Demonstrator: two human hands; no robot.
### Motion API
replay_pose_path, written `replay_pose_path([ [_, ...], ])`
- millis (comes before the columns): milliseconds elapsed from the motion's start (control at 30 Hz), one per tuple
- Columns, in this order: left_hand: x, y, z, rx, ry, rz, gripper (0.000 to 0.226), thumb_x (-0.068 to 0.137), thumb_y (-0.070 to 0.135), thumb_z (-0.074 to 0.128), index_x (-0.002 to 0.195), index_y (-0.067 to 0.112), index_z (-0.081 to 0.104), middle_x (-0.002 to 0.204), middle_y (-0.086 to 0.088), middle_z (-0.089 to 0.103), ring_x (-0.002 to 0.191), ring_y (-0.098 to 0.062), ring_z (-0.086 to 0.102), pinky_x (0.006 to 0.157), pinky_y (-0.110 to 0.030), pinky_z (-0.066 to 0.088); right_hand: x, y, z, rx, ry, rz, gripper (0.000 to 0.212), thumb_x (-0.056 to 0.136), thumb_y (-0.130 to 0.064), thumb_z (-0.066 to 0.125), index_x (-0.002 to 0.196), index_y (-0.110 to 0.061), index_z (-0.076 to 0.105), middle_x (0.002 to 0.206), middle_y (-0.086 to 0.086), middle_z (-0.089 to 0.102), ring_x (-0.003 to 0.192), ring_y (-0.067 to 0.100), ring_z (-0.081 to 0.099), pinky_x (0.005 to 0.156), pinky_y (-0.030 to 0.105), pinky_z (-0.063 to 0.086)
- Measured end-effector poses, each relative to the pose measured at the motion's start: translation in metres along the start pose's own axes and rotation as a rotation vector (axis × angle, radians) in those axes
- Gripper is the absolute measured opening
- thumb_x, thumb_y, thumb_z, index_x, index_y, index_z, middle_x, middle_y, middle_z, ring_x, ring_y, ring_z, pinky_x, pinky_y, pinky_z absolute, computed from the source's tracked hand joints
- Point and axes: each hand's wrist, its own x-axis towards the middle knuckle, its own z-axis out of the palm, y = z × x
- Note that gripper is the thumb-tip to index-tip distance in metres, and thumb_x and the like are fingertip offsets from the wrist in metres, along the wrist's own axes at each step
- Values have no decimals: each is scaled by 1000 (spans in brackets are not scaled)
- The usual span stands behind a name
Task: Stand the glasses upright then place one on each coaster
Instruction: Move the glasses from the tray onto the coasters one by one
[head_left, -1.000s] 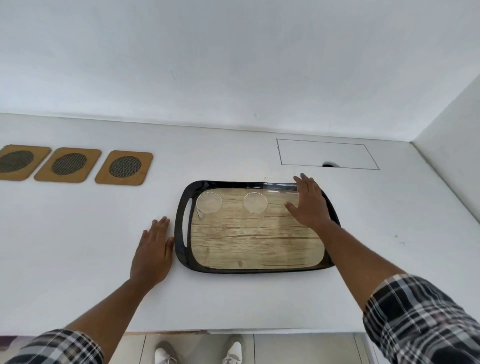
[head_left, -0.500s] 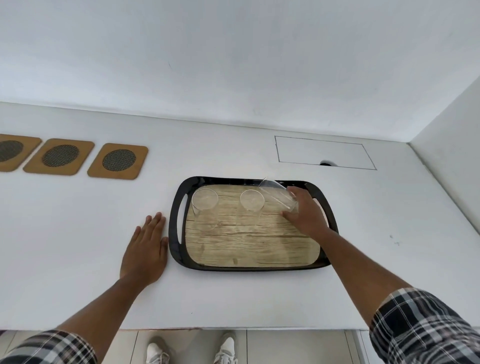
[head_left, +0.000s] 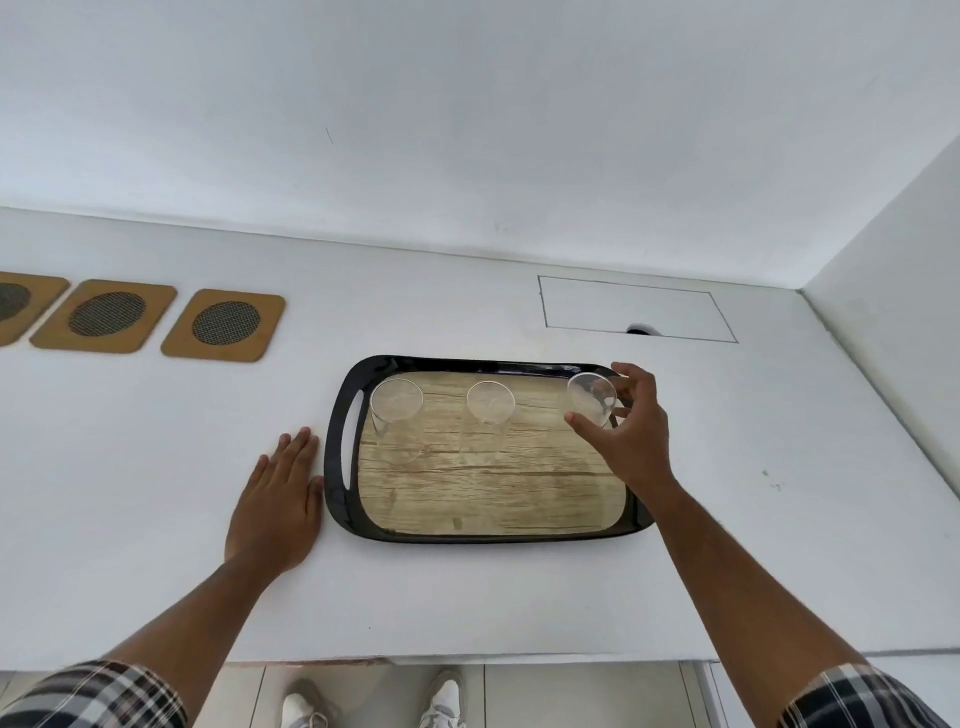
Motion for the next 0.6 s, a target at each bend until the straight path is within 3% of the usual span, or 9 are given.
replay_pose_path([
  [67,-1,1,0,1,3,1,64,99,42,15,156,15,25,164,0,23,153,-17,14,123,-41,15,-3,3,-2,-8,-2,11,87,61,-47,94,132,-33,47,115,-12,69,109,10,67,97,41,56],
  [167,-1,1,-1,0,4,-2,65,98,42,15,156,14,25,164,0,23,153,-18,14,123,-41,15,-8,4,-3,-2,4,32,86,63,-41,97,132,-31,47,117,-11,69,109,12,66,97,44,56],
  [333,-2,0,1,-2,6,7,64,99,42,16,156,15,25,164,-1,24,153,-18,15,123,-41,16,-11,3,1,-2,16,46,86,64,-35,98,133,-27,47,117,-8,69,111,7,65,99,38,55],
  [600,-2,0,0,-5,-1,8,64,99,42,16,156,14,25,164,-1,23,153,-19,15,123,-41,15,-10,0,7,-25,24,81,87,63,-41,97,132,-28,46,116,-8,68,111,1,61,96,35,55],
])
